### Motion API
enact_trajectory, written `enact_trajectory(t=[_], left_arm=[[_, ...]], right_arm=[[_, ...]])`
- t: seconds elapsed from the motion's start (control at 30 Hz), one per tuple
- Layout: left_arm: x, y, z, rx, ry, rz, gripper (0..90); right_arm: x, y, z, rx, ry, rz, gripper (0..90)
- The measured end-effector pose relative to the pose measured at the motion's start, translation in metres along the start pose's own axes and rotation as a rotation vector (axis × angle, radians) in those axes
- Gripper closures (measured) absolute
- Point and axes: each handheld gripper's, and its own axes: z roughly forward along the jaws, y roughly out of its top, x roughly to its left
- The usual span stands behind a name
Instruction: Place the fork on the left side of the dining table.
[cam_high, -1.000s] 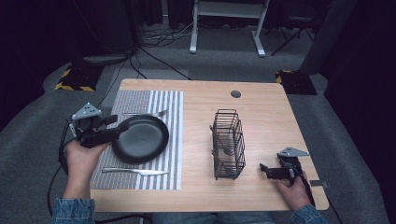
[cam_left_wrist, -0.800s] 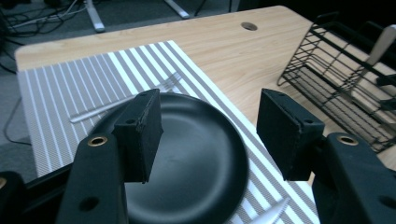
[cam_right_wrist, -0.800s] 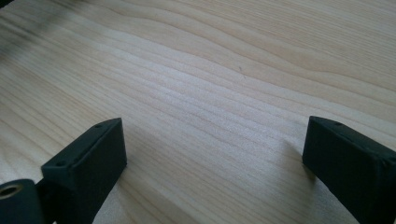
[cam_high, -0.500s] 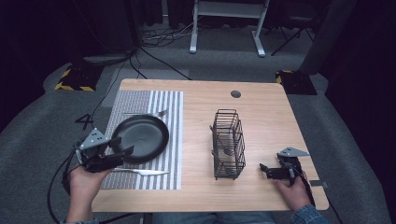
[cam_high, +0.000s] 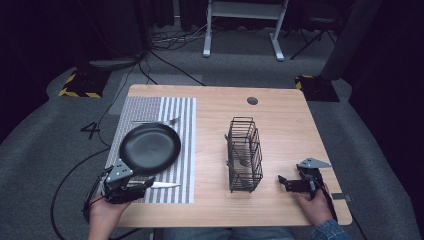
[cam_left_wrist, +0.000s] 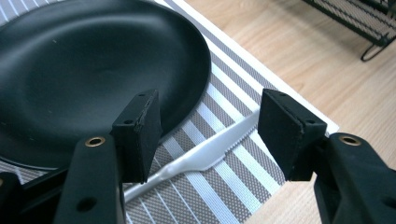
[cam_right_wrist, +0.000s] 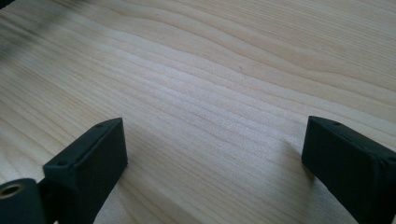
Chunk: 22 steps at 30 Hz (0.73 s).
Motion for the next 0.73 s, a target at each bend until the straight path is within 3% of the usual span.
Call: enact_trajectory(t=[0.23, 0.33, 0.57, 0.73], left_arm=[[-0.004, -0.016, 0.011, 0.031, -0.033, -0.002, 39.5], [-0.006, -0.023, 0.015, 0.041, -0.046, 0.016, 39.6], [-0.006, -0.035, 0.026, 0.070, -0.079, 0.000, 39.6], [-0.008, -0.040, 0.033, 0.083, -0.076, 0.024, 39.5]], right_arm=[[0.000, 0.000, 0.000, 0.000, 0.000, 0.001, 6.6], [0.000, 0.000, 0.000, 0.000, 0.000, -0.001, 6.7], [0.000, 0.000, 0.000, 0.000, 0.000, -0.001, 6.7], [0.000, 0.000, 0.000, 0.000, 0.000, -0.001, 6.7]])
